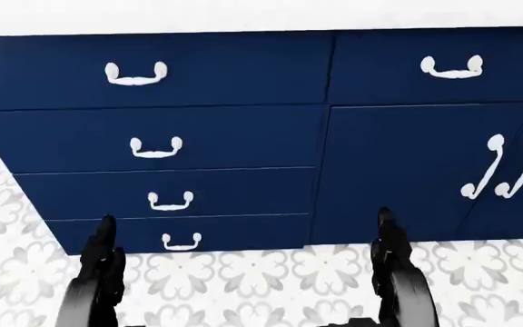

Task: Navigate to the stove.

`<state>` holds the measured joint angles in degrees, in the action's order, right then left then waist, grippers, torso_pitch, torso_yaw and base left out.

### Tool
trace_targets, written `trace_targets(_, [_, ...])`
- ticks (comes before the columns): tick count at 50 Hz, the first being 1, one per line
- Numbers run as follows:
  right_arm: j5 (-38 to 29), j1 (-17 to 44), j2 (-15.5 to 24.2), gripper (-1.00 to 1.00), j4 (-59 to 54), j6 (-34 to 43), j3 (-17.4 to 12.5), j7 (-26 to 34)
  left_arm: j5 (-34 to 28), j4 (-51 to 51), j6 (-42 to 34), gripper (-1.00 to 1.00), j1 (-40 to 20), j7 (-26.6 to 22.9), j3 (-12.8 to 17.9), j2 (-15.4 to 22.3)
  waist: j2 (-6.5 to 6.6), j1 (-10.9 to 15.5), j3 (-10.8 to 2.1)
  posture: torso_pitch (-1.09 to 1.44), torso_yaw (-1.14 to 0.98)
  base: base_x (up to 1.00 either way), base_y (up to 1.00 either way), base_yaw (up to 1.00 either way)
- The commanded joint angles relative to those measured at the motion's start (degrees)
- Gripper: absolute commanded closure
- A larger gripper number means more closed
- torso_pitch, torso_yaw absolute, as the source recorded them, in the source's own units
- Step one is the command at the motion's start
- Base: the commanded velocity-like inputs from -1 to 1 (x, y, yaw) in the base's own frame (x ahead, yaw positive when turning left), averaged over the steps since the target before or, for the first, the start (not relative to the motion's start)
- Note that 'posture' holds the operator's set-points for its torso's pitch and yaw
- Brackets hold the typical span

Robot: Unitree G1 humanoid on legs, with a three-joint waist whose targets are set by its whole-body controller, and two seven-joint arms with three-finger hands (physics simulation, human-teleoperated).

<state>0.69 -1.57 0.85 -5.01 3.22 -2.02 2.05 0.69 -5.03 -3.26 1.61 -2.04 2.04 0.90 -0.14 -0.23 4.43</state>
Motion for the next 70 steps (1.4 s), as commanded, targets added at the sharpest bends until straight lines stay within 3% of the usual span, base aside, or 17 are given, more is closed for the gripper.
trace_targets(1, [0.5,1.5,0.3,-1.0,5.2,-3.7,-0.2,0.4,0.4,4.8,3.4,-1.0,-1.8,-0.1,0.2,0.2,-0.45,-0.1,-0.05,0.0,0.0,0.0,0.0,0.0])
trace_targets(3, [0.5,1.4,0.3,-1.0,5.3,-3.5,-0.1,0.5,0.4,4.8,3.4,-1.0,-1.8,-0.1,0.2,0.2,-0.05,0.4,-3.53,0.0,0.0,0.0,0.0,0.0])
trace_targets(5, [0.5,1.5,0.3,-1.0,4.9,-3.8,-0.2,0.6,0.4,4.8,3.4,-1.0,-1.8,-0.1,0.2,0.2,-0.36,0.4,-0.95,0.0,0.0,0.0,0.0,0.0])
trace_targets(8, [0.4,1.3,0.3,-1.0,5.2,-3.7,-0.1,0.7,0.4,4.8,3.4,-1.0,-1.8,-0.1,0.2,0.2,-0.44,0.4,-4.29,0.0,0.0,0.0,0.0,0.0])
trace_targets(25, [0.0,1.9,0.3,-1.0,4.1,-3.8,-0.2,0.5,0.4,4.8,3.4,-1.0,-1.8,-0.1,0.2,0.2,0.08,0.4,-6.09,0.0,0.0,0.0,-0.01,0.0])
trace_targets(29, [0.0,1.7,0.3,-1.0,4.8,-3.3,-0.1,0.5,0.4,4.8,3.4,-1.0,-1.8,-0.1,0.2,0.2,0.43,0.8,-4.4,0.0,0.0,0.0,-0.14,0.0])
trace_targets(32, [0.1,1.8,0.3,-1.0,4.4,-3.4,-0.2,0.4,0.4,4.8,3.4,-1.0,-1.8,-0.1,0.2,0.2,-1.73,0.8,-4.35,0.0,0.0,0.0,-0.15,0.0])
trace_targets(36, [0.0,1.6,0.2,-1.0,5.2,-2.8,-0.1,0.3,0.4,4.8,3.4,-1.0,-1.8,-0.1,0.2,0.2,-1.87,0.4,-3.62,0.0,0.0,0.0,-0.16,0.0])
trace_targets(44, [-0.1,1.5,0.3,-1.0,5.5,-2.9,-0.1,0.3,0.4,4.8,3.4,-1.0,-1.8,-0.1,0.2,0.2,0.71,0.6,-3.09,0.0,0.0,0.0,-0.16,0.0])
trace_targets(48, [-0.2,1.4,0.3,-1.0,5.4,-3.1,0.0,0.5,0.4,4.8,3.4,-1.0,-1.8,-0.1,0.2,0.2,4.51,0.4,-3.44,0.0,0.0,0.0,-0.16,0.0])
trace_targets(50, [-0.2,1.3,0.3,-1.0,5.6,-3.0,0.0,0.5,0.4,4.8,3.4,-1.0,-1.8,-0.1,0.2,0.2,2.97,0.9,-3.43,0.0,0.0,0.0,-0.16,0.0])
trace_targets(53, [-0.2,1.6,0.3,-1.0,5.0,-3.4,0.0,0.6,0.4,4.8,3.4,-1.0,-1.8,-0.1,0.2,0.2,3.54,1.0,-3.58,0.0,0.0,0.0,-0.16,0.0])
trace_targets(58, [-0.2,1.5,0.3,-1.0,5.3,-3.1,0.0,0.6,0.4,4.8,3.4,-1.0,-1.8,-0.1,0.2,0.2,1.49,1.0,-3.49,0.0,0.0,0.0,-0.16,0.0])
trace_targets(61, [-0.2,1.6,0.3,-1.0,5.3,-3.1,0.0,0.6,0.4,4.8,3.4,-1.0,-1.8,-0.1,0.2,0.2,-1.27,1.0,-3.66,0.0,0.0,0.0,-0.16,0.0])
trace_targets(63, [-0.2,1.5,0.3,-1.0,5.3,-3.1,0.0,0.7,0.4,4.8,3.4,-1.0,-1.8,-0.1,0.2,0.2,-5.45,0.6,-4.81,0.0,0.0,0.0,-0.16,0.0])
trace_targets(64, [-0.2,1.6,0.3,-1.0,5.3,-3.0,0.0,0.6,0.4,4.8,3.4,-1.0,-1.8,-0.1,0.2,0.2,-2.48,0.3,-4.14,0.0,0.0,0.0,-0.16,0.0])
trace_targets(70, [-0.1,1.6,0.3,-1.0,5.2,-3.0,-0.1,0.6,0.4,4.8,3.4,-1.0,-1.8,-0.1,0.2,0.2,-0.61,0.4,-3.57,0.0,0.0,0.0,-0.16,0.0])
